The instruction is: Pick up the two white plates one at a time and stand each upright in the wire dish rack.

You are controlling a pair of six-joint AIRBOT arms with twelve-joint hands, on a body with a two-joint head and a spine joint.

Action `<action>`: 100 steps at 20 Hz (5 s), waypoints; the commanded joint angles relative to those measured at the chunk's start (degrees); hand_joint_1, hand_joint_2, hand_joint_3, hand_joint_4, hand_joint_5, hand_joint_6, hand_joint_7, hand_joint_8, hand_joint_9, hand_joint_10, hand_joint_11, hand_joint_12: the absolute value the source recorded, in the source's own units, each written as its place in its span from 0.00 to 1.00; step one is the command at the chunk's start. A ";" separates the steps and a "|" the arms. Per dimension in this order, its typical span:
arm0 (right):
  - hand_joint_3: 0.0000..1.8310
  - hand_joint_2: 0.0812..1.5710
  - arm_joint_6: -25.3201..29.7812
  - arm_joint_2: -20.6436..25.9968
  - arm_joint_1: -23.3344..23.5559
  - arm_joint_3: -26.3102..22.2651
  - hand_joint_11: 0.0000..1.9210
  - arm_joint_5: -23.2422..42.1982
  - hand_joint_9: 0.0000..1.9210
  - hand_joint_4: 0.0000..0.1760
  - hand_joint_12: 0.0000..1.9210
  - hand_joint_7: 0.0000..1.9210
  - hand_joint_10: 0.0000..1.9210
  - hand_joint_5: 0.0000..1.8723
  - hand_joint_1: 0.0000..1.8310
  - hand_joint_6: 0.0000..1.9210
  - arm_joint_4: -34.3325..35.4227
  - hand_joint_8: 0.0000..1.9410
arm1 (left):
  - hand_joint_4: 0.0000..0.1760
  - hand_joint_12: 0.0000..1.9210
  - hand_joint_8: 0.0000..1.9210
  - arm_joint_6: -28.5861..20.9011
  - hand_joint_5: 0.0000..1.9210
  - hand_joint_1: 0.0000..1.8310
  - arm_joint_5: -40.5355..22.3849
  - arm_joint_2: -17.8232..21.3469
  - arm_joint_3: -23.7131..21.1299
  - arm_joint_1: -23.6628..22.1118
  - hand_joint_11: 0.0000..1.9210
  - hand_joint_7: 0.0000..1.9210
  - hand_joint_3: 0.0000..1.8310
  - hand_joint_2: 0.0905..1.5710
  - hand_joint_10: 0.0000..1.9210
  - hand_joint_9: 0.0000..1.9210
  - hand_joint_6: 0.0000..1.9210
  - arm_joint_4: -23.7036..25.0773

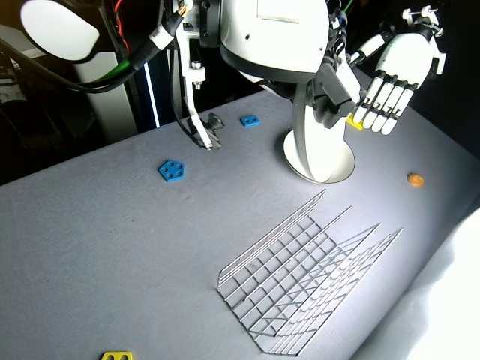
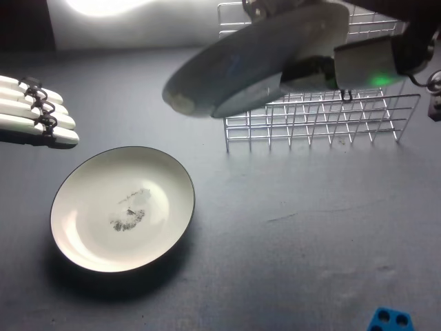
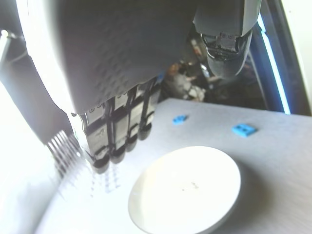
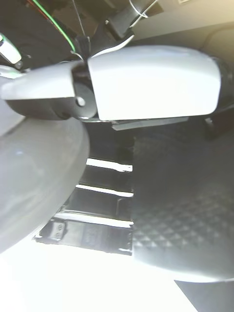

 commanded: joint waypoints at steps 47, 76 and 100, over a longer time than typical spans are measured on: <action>0.00 0.69 22.62 3.30 -4.57 12.17 0.36 18.32 0.61 0.15 0.47 0.52 0.00 0.54 0.67 0.50 1.90 0.47 | 0.00 0.00 0.00 4.66 0.00 0.00 5.70 -6.12 2.16 12.06 0.00 0.00 0.00 0.70 0.00 0.00 0.00 -4.75; 0.00 0.69 28.31 -5.68 1.51 26.56 0.36 -3.08 0.60 0.17 0.47 0.51 0.00 0.53 0.66 0.51 1.87 0.49 | 0.00 0.00 0.00 4.64 0.00 0.00 4.80 -6.62 2.16 12.62 0.00 0.00 0.00 0.70 0.00 0.00 0.00 -4.09; 0.00 0.70 34.23 -13.13 -1.86 36.92 0.33 -6.43 0.59 0.03 0.56 0.48 0.00 0.53 0.66 0.54 6.41 0.52 | 0.00 0.00 0.00 4.76 0.00 0.00 4.97 -6.67 2.16 12.65 0.00 0.00 0.00 0.71 0.00 0.00 0.00 -3.88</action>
